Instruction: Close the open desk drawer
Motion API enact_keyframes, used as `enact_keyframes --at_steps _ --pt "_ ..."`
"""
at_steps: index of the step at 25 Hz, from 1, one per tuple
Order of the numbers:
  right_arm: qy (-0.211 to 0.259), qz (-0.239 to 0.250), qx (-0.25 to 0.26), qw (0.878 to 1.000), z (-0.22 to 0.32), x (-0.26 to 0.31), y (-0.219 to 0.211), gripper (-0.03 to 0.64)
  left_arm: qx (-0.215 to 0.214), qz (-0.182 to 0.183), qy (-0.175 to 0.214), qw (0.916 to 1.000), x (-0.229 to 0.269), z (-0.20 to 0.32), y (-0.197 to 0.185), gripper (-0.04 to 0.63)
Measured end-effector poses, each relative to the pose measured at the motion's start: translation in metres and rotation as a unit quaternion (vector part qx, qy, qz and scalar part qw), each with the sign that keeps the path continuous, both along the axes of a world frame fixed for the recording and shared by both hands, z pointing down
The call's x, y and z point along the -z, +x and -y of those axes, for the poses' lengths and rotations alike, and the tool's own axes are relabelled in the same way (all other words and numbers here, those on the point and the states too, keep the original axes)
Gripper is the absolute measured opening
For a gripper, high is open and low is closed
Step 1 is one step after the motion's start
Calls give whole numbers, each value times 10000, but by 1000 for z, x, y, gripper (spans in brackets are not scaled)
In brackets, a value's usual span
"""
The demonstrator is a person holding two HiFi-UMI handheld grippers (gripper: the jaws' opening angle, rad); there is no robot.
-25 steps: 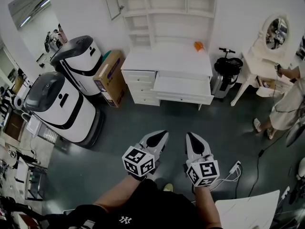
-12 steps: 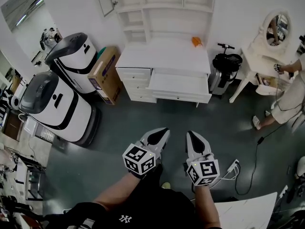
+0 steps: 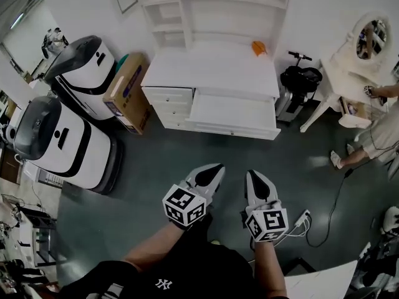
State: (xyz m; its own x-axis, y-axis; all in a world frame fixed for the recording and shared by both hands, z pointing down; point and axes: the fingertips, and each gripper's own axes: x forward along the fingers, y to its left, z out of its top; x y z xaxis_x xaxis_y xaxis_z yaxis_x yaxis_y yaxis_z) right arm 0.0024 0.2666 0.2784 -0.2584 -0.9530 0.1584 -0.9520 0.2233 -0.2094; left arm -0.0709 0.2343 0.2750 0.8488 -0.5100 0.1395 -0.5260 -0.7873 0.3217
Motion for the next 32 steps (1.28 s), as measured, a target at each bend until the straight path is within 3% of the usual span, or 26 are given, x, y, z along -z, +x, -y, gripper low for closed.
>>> enact_keyframes --at_steps 11,20,26,32 --pt "-434 88 -292 9986 149 -42 10 25 -343 231 -45 9991 -40 154 13 0" --pt "-833 47 -312 9960 215 -94 22 26 -468 279 -289 9981 -98 216 33 0" --pt "-1389 49 120 9902 251 -167 27 51 -299 472 -457 9974 -155 247 47 0" --pt "-2209 259 292 9745 292 -265 39 67 -210 785 -845 9931 -233 284 63 0"
